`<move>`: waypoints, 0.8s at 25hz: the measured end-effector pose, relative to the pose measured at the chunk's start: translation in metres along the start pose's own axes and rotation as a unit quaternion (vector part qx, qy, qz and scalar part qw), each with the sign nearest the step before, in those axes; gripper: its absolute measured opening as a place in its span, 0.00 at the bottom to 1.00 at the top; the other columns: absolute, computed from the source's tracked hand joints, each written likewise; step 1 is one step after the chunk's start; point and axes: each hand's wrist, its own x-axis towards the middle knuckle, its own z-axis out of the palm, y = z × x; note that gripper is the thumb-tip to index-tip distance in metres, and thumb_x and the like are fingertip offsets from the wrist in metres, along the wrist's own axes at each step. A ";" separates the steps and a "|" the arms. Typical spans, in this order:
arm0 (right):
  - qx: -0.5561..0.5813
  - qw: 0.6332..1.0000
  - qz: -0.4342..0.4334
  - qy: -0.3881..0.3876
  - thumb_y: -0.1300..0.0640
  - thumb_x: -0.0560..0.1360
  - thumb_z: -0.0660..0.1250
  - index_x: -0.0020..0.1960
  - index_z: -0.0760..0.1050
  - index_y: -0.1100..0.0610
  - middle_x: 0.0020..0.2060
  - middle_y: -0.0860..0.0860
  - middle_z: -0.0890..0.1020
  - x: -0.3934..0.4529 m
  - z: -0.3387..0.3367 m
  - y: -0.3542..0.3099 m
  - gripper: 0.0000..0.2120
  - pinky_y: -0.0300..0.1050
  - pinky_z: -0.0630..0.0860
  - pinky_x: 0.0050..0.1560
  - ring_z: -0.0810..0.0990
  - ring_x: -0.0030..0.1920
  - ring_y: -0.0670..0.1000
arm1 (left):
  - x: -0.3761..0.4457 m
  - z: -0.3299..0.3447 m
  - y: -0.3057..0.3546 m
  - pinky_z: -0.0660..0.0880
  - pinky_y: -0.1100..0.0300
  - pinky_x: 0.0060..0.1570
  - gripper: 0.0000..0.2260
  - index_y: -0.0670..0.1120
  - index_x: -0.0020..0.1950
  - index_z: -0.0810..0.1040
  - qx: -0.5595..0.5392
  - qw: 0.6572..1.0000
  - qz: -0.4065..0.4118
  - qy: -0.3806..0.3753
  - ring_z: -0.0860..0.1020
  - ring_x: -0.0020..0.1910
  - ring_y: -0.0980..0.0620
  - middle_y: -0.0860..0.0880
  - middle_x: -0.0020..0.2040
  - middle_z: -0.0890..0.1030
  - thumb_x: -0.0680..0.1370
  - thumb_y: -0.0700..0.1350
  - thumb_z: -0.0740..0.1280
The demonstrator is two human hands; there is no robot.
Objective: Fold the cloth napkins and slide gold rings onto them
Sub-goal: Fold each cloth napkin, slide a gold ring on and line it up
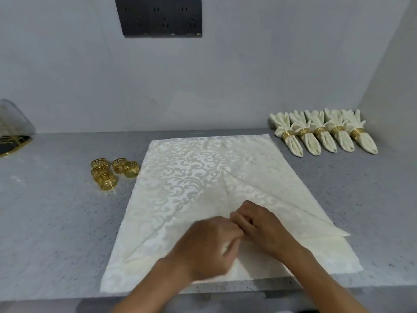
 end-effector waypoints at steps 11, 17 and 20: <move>-0.211 0.969 -0.101 0.076 0.49 0.77 0.59 0.48 0.75 0.47 0.44 0.43 0.74 -0.014 0.023 0.003 0.07 0.41 0.68 0.40 0.71 0.40 0.46 | 0.007 -0.068 -0.132 0.74 0.52 0.63 0.15 0.58 0.53 0.84 -0.172 0.952 -0.168 -0.191 0.78 0.61 0.56 0.59 0.58 0.82 0.76 0.38 0.71; -0.119 0.990 -0.047 0.053 0.54 0.76 0.60 0.41 0.77 0.49 0.36 0.42 0.74 -0.016 0.026 -0.012 0.09 0.37 0.68 0.40 0.71 0.36 0.44 | 0.013 -0.065 -0.121 0.77 0.58 0.55 0.09 0.48 0.52 0.86 -0.271 0.921 -0.232 -0.155 0.82 0.54 0.54 0.50 0.53 0.85 0.79 0.39 0.66; -0.012 0.997 0.053 0.061 0.44 0.77 0.59 0.29 0.65 0.56 0.24 0.47 0.67 -0.017 0.021 -0.020 0.22 0.38 0.64 0.32 0.66 0.27 0.47 | 0.031 -0.049 -0.117 0.72 0.56 0.40 0.07 0.42 0.40 0.84 -0.230 0.932 -0.268 -0.075 0.77 0.34 0.54 0.49 0.36 0.83 0.74 0.44 0.72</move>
